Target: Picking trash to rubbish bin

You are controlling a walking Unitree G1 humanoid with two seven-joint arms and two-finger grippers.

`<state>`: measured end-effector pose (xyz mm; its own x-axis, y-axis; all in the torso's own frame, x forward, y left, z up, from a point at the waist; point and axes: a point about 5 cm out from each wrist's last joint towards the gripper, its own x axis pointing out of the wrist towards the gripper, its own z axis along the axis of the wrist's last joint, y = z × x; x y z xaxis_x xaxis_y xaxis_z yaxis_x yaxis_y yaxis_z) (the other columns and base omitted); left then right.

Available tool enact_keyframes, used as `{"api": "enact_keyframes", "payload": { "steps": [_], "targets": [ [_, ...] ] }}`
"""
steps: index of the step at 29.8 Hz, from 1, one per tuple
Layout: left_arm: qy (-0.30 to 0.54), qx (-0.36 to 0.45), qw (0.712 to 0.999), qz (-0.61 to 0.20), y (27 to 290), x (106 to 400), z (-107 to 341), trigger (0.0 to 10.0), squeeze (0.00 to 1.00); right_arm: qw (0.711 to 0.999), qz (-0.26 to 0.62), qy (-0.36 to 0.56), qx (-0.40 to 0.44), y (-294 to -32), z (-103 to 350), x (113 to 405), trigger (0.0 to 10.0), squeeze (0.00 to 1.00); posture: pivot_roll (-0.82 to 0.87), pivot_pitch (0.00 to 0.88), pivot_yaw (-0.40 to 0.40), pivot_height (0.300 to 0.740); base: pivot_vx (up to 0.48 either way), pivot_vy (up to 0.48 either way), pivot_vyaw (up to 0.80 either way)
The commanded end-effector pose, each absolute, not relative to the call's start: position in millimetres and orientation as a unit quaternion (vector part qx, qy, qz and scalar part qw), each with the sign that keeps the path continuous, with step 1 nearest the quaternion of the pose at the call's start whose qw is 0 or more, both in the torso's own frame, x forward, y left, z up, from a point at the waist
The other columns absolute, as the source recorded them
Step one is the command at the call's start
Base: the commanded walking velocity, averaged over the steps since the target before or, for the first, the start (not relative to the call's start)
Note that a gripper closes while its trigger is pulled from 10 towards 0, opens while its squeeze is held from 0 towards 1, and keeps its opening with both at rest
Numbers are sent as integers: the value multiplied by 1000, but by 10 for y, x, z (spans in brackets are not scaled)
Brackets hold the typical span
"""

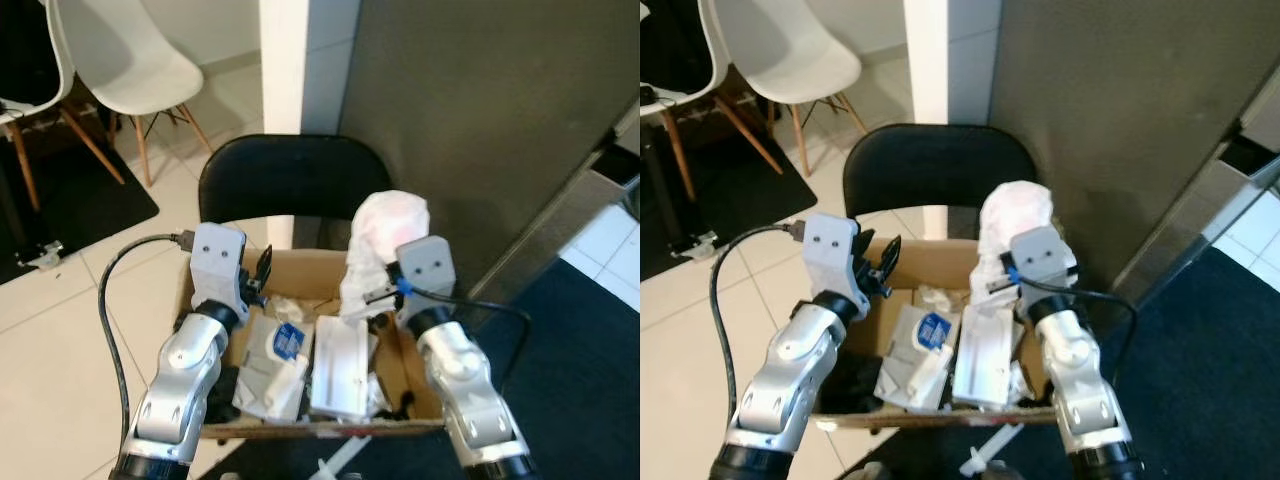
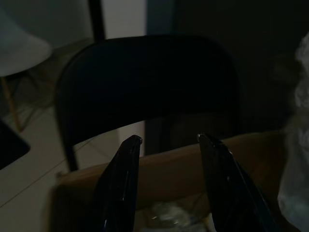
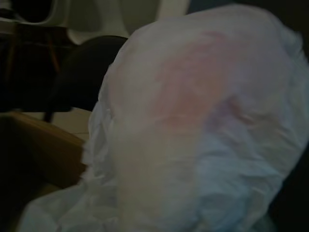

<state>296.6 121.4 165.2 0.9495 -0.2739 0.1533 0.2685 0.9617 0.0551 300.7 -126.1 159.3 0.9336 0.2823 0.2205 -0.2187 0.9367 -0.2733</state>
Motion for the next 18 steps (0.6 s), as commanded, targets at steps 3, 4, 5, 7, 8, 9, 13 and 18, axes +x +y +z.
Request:
{"api": "enact_keyframes", "payload": {
  "steps": [3, 4, 5, 7, 8, 9, 13, 18],
  "targets": [
    [-63, 35, 988, -139, 1217, 2937, 1572, 10000, 0, 977, 126, -123, -123, -1316, 1559, 3004, 10000, 0, 16, 178, -27, 740, 0, 0, 0],
    [-62, 36, 988, -139, 1217, 2937, 1568, 10000, 0, 977, 126, -123, -123, -1318, 1557, 3006, 10000, 0, 15, 180, -29, 740, 0, 0, 0],
    [-61, 37, 988, -139, 1219, 2937, 1564, 10000, 0, 976, 128, -122, -125, -1318, 1553, 3009, 10000, 0, 15, 180, -29, 740, 0, 0, 0],
    [-59, 39, 988, -139, 1224, 2937, 1558, 10000, 0, 976, 130, -120, -126, -1313, 1548, 3012, 10000, 0, 15, 180, -29, 740, 0, 0, 0],
    [-55, 43, 988, -140, 1228, 2939, 1547, 10000, 0, 976, 134, -117, -126, -1306, 1540, 3017, 10000, 0, 13, 181, -31, 740, 0, 0, 0],
    [-51, 48, 987, -141, 1235, 2940, 1531, 10000, 0, 975, 142, -110, -127, -1288, 1518, 3024, 10000, 0, 11, 180, -31, 740, 0, 0, 0],
    [-12, 77, 985, -154, 1241, 2953, 1406, 10000, 0, 971, 174, -91, -137, -1223, 1436, 3039, 10000, 0, 9, 180, -35, 740, 0, 0, 0],
    [44, 121, 976, -175, 1254, 2934, 1188, 10000, 0, 962, 221, -48, -151, -1138, 1245, 3068, 10000, 0, -3, 180, -39, 740, 0, 0, 0]
  ]
}}
